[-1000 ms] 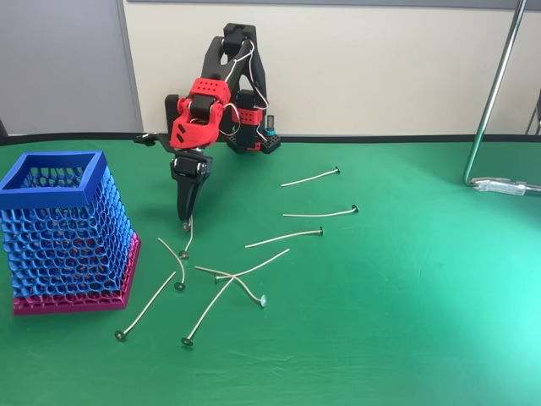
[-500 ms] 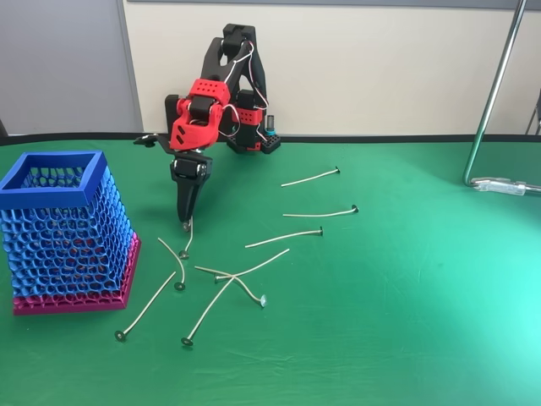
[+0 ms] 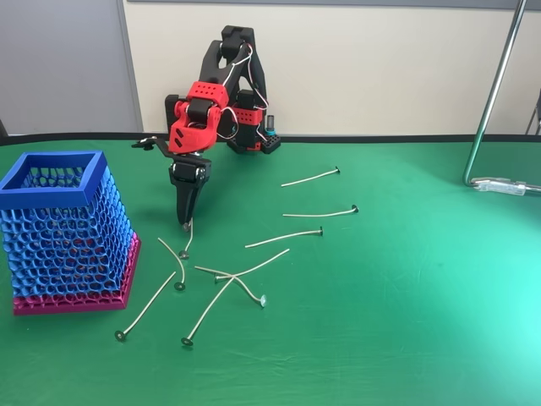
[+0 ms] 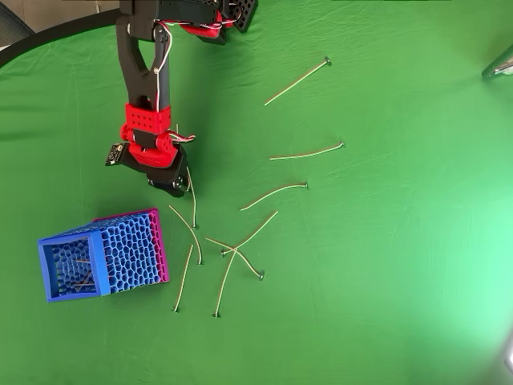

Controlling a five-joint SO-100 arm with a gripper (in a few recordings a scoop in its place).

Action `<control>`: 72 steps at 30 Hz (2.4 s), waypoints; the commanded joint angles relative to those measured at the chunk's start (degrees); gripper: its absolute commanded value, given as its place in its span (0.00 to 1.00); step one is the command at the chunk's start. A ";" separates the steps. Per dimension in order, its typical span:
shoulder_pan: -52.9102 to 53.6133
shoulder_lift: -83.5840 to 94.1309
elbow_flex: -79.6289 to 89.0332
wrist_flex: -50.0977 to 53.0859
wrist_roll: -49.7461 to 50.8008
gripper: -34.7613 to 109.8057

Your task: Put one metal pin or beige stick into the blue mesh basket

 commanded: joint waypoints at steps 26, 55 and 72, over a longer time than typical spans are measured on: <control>0.09 -3.87 -8.79 5.62 -0.70 0.33; -0.09 -2.64 -8.96 7.38 -0.97 0.24; 0.44 -0.70 -11.34 11.43 -0.97 0.25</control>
